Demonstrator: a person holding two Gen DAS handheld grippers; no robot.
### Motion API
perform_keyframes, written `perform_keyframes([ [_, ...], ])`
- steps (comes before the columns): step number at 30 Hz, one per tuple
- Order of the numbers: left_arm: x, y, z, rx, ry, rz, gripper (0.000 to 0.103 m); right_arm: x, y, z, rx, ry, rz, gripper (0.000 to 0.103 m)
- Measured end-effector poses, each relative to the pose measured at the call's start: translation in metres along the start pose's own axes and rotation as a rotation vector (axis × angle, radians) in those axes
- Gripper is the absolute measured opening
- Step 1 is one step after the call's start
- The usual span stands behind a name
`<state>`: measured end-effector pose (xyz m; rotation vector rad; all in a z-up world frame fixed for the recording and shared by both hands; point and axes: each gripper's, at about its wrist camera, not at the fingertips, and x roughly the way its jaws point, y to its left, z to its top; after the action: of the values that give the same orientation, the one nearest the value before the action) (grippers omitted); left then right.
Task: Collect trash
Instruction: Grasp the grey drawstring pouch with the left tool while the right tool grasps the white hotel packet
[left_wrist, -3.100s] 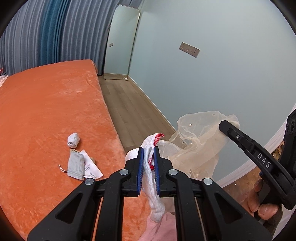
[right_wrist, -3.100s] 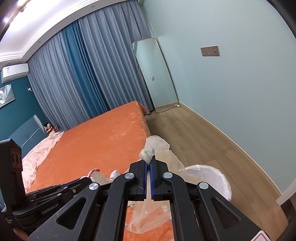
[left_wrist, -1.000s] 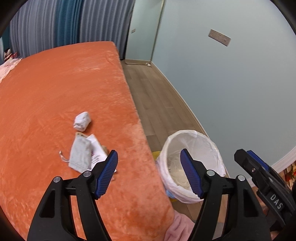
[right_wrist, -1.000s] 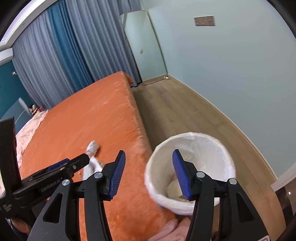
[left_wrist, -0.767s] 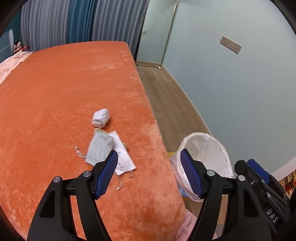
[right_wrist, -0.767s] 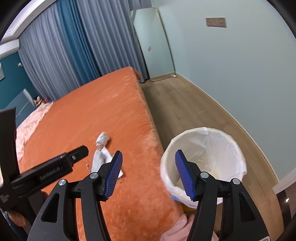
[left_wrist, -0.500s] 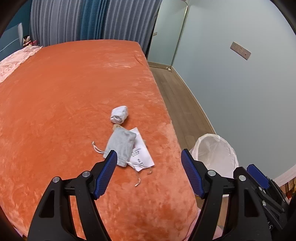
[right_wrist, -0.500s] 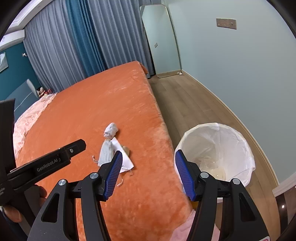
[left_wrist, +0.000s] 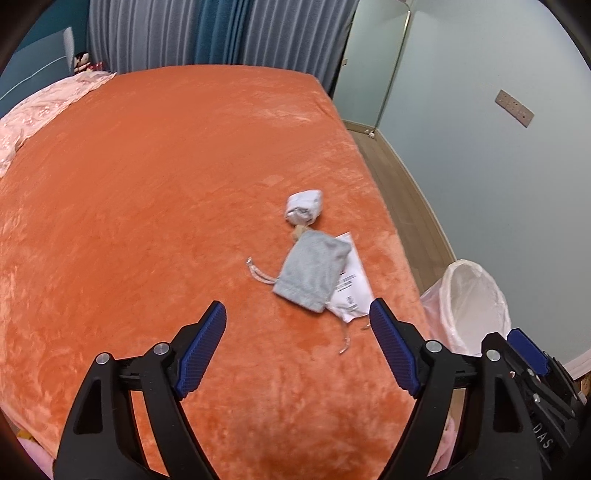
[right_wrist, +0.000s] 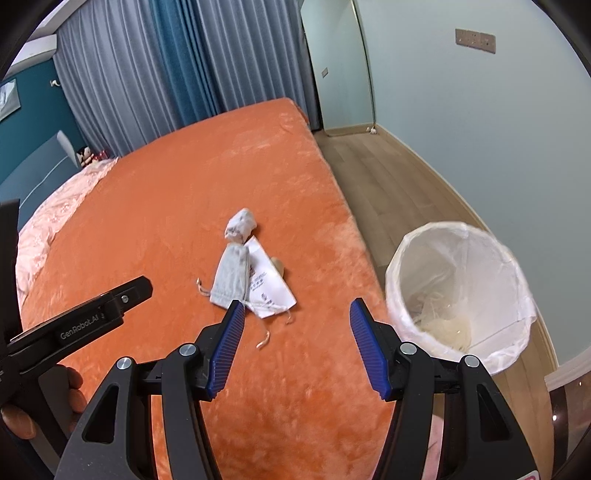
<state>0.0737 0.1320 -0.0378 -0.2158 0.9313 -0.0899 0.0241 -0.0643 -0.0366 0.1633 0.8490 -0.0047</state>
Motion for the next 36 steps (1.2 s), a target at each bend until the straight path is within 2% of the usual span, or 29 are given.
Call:
perform_keyframes([
  [5, 0.014, 0.024, -0.012, -0.025, 0.039, 0.022, 0.077, 0.018, 0.007, -0.012, 0.001, 0.043, 0.004, 0.058],
  [13, 0.032, 0.035, -0.026, -0.028, 0.087, 0.032, 0.083, 0.045, 0.010, -0.029, 0.006, 0.100, 0.008, 0.058],
  [16, 0.038, 0.032, -0.026, -0.024, 0.093, 0.022, 0.088, 0.053, 0.009, -0.032, 0.011, 0.112, 0.009, 0.058],
  [22, 0.057, 0.014, -0.014, -0.006, 0.108, -0.024, 0.090, 0.074, 0.002, -0.032, 0.021, 0.133, 0.012, 0.058],
  [27, 0.089, -0.008, 0.003, 0.002, 0.141, -0.062, 0.090, 0.099, -0.008, -0.021, 0.046, 0.145, 0.024, 0.058],
  [32, 0.130, -0.023, 0.019, -0.026, 0.187, -0.092, 0.089, 0.131, -0.019, -0.010, 0.071, 0.171, 0.023, 0.058],
  [34, 0.144, -0.026, 0.024, -0.024, 0.203, -0.094, 0.085, 0.142, -0.022, -0.006, 0.083, 0.180, 0.027, 0.058],
  [36, 0.159, -0.027, 0.027, -0.024, 0.227, -0.097, 0.076, 0.152, -0.024, -0.001, 0.092, 0.185, 0.031, 0.058],
])
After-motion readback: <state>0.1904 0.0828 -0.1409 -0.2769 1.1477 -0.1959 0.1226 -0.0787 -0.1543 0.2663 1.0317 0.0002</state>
